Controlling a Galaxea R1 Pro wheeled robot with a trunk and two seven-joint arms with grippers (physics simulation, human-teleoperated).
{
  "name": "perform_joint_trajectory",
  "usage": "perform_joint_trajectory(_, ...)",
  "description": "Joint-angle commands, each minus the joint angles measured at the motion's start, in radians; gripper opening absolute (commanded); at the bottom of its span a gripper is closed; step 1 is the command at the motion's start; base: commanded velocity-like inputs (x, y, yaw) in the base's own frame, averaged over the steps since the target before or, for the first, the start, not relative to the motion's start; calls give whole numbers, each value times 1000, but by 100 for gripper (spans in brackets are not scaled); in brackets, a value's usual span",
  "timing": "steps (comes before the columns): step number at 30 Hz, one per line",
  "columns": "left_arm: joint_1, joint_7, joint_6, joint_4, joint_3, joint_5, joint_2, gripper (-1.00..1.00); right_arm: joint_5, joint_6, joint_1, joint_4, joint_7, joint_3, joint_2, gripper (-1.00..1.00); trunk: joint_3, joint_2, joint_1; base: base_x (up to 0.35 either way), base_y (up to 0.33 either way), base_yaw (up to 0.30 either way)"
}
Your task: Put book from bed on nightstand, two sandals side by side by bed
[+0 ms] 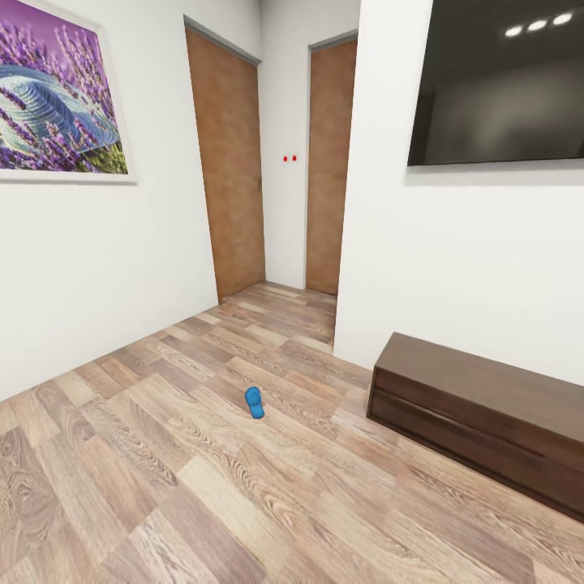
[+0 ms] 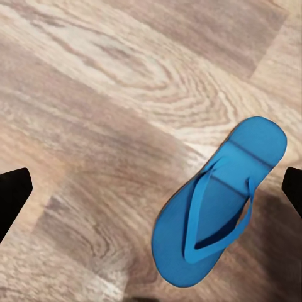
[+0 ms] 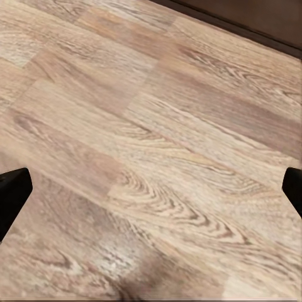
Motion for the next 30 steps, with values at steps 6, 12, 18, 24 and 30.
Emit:
perform_joint_trajectory(6, 0, 4, 2, -2, -8, 0, 0, 100, -2, 6, 0, 10, 6, 0, 0, 100, -20, -43, 23, 0, 0, 0)
perform_joint_trajectory(12, 0, 4, 3, -7, -8, 0, 0, 100, -1, 6, -1, 29, 3, 1, 1, 100, -38, -85, 46, 0, 0, 0)
perform_joint_trajectory(18, 0, 4, 7, -9, -8, 0, -7, 100, -1, 7, -10, 57, 0, 2, 0, 100, -57, -127, 69, 0, 0, 0)
perform_joint_trajectory(24, -2, 3, 17, -19, -9, 1, -16, 100, -1, 8, -16, 74, -2, 3, 0, 100, -80, -128, 72, 0, 0, 0)
perform_joint_trajectory(30, -13, 2, 21, -31, -10, 0, -21, 100, 0, 8, -17, 88, -3, 5, 0, 100, -104, -129, 74, 0, 0, 0)
